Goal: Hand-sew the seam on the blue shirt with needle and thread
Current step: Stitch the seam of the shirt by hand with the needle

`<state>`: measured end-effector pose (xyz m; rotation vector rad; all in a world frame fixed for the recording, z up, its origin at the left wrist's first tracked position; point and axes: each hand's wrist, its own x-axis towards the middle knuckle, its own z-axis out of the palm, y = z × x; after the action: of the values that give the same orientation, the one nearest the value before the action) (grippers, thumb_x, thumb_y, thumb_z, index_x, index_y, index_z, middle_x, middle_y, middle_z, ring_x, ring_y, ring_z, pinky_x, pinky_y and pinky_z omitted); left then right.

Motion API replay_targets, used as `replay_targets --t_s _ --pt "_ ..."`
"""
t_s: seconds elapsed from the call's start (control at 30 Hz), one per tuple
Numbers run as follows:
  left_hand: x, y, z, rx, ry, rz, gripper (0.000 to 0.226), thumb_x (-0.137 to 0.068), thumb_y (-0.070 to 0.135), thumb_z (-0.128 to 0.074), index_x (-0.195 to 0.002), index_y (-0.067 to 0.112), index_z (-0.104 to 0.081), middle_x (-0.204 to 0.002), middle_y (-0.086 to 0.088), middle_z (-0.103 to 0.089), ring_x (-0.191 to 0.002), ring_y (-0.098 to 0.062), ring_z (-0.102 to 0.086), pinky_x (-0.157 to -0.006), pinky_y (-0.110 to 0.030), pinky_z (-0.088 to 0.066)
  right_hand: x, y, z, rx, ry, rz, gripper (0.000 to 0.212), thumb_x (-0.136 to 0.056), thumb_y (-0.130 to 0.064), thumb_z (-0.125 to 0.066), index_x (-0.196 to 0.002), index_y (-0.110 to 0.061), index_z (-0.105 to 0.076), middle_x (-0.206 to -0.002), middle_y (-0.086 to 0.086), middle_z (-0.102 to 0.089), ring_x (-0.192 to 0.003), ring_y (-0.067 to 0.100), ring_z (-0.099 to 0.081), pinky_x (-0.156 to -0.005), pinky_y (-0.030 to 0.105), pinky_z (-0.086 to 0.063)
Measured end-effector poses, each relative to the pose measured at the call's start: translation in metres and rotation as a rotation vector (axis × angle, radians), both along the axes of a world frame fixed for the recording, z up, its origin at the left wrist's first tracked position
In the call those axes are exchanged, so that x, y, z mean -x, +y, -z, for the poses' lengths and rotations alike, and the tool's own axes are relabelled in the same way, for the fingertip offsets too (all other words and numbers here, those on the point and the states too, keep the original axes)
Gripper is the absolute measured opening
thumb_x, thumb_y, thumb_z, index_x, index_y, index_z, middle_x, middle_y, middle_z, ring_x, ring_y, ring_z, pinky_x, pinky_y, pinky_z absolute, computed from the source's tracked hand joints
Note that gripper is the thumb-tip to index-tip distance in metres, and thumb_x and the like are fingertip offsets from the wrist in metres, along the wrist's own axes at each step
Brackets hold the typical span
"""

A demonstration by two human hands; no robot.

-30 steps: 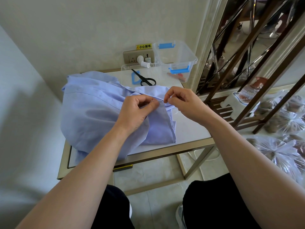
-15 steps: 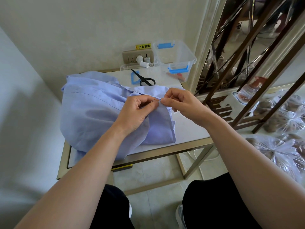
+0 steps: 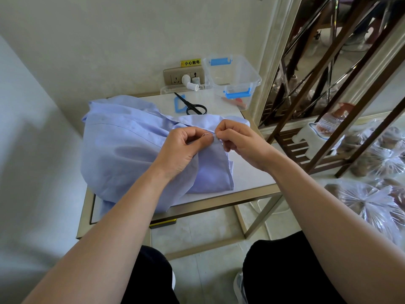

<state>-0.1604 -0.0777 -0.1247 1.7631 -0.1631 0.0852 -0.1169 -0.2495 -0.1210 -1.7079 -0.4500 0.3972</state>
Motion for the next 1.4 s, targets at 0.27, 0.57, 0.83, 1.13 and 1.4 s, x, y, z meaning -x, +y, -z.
replay_targets --t_s 0.27,0.57,0.83,1.13,1.4 --pt "-0.004 0.002 0.003 0.030 0.035 -0.076 0.010 -0.091 0.005 -0.065 -0.095 0.000 -0.072 -0.074 0.007 -0.070 -0.071 0.001 -0.062 -0.073 -0.011 -0.045 0.008 0.006 -0.001 -0.034 0.038 0.024 0.023 -0.095 0.001 -0.039 -0.104 -0.014 -0.053 -0.084 0.000 -0.050 -0.077 0.012 -0.047 -0.077 0.025 -0.042" --pt "-0.003 0.001 0.001 -0.038 0.021 -0.181 0.013 -0.090 0.014 -0.070 -0.081 0.004 -0.072 -0.048 0.012 -0.054 -0.044 -0.001 -0.044 -0.051 -0.010 -0.034 0.011 0.008 0.007 0.252 -0.718 0.235 0.002 -0.087 -0.022 -0.071 -0.089 -0.024 -0.070 -0.119 -0.006 -0.057 -0.113 0.005 -0.047 -0.100 0.038 -0.031" --pt "-0.004 0.003 0.006 -0.031 0.036 -0.347 0.019 -0.079 0.019 -0.069 -0.060 0.018 -0.065 -0.048 0.014 -0.056 -0.053 -0.001 -0.048 -0.060 -0.016 -0.038 0.027 0.011 -0.023 -0.238 -0.027 -0.301 0.003 -0.098 -0.011 -0.048 -0.097 -0.008 -0.049 -0.086 0.023 -0.070 -0.089 0.033 -0.068 -0.094 0.041 -0.049" --pt "-0.005 0.007 0.004 -0.018 -0.003 -0.404 0.008 -0.087 0.012 -0.070 -0.082 0.007 -0.074 -0.065 0.008 -0.065 -0.058 0.004 -0.054 -0.064 -0.009 -0.042 0.023 0.001 -0.026 0.172 0.166 -0.192 0.010 -0.095 -0.014 -0.061 -0.086 -0.016 -0.057 -0.054 -0.005 -0.028 -0.047 0.009 -0.023 -0.045 0.018 -0.023" --pt "-0.001 0.002 0.001 -0.030 -0.027 -0.301 0.009 -0.087 0.011 -0.072 -0.088 0.005 -0.078 -0.077 0.002 -0.073 -0.068 0.005 -0.063 -0.068 -0.007 -0.043 0.022 0.024 -0.008 0.238 -0.282 0.309 0.017 -0.085 -0.024 -0.075 -0.086 -0.010 -0.066 -0.049 -0.007 -0.030 -0.041 0.007 -0.029 -0.046 0.018 -0.020"
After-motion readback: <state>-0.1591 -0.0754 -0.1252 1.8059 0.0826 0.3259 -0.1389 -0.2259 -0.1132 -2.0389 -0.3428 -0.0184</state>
